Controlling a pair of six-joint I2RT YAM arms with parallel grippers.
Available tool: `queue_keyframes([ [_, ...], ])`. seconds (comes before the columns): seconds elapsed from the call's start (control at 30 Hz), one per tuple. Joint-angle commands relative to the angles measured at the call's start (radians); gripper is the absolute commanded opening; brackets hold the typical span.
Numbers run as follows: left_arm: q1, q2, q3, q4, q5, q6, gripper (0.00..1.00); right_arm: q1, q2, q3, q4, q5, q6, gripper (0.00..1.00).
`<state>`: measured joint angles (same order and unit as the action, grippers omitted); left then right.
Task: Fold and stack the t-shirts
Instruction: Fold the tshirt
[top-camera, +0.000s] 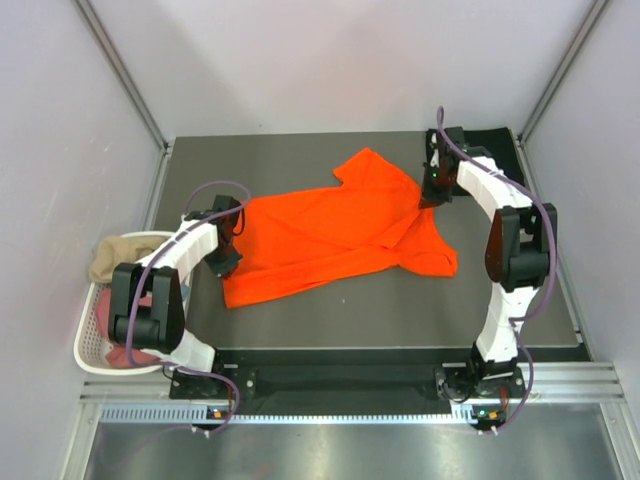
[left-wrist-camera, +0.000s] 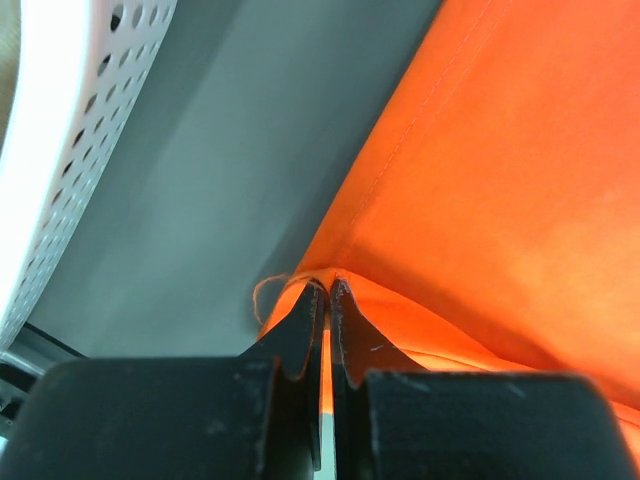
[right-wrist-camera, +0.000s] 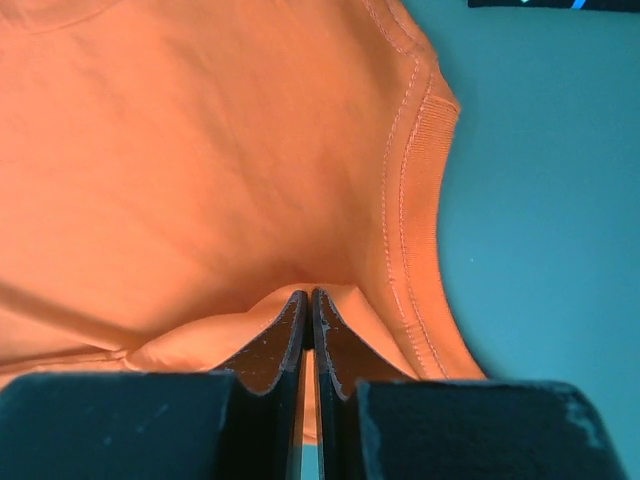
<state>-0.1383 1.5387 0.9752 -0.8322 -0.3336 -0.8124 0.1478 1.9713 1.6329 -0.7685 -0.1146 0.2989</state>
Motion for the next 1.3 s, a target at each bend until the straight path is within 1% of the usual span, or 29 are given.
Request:
queue_keyframes([
  [0.0,0.005,0.004,0.045,0.022,-0.035,-0.008,0.0,0.006,0.012,0.051,0.012,0.006,-0.001,0.04],
  [0.2,0.005,0.029,0.051,0.024,-0.036,-0.008,0.0,0.007,0.035,0.073,0.009,0.004,-0.003,0.04],
  [0.5,0.005,0.011,0.051,0.024,-0.061,-0.016,0.0,0.007,0.034,0.084,0.015,0.013,-0.001,0.02],
  [0.87,0.008,0.043,0.063,0.022,-0.067,-0.011,0.0,0.004,0.058,0.099,0.017,0.036,0.002,0.06],
  [1.1,0.009,0.074,0.079,0.016,-0.062,0.001,0.01,0.006,0.093,0.123,0.011,0.012,0.006,0.06],
  [1.13,0.009,0.07,0.086,0.013,-0.068,0.004,0.02,0.004,0.097,0.125,0.012,0.01,0.008,0.07],
  [1.17,0.009,0.064,0.092,0.008,-0.073,0.005,0.09,0.004,0.101,0.128,0.011,0.009,0.008,0.08],
  [1.23,0.009,0.032,0.111,-0.005,-0.093,0.012,0.18,0.006,0.11,0.146,0.005,0.004,0.011,0.09],
  [1.27,0.009,0.02,0.118,-0.013,-0.102,0.013,0.27,0.004,0.121,0.157,0.003,0.003,0.011,0.09],
])
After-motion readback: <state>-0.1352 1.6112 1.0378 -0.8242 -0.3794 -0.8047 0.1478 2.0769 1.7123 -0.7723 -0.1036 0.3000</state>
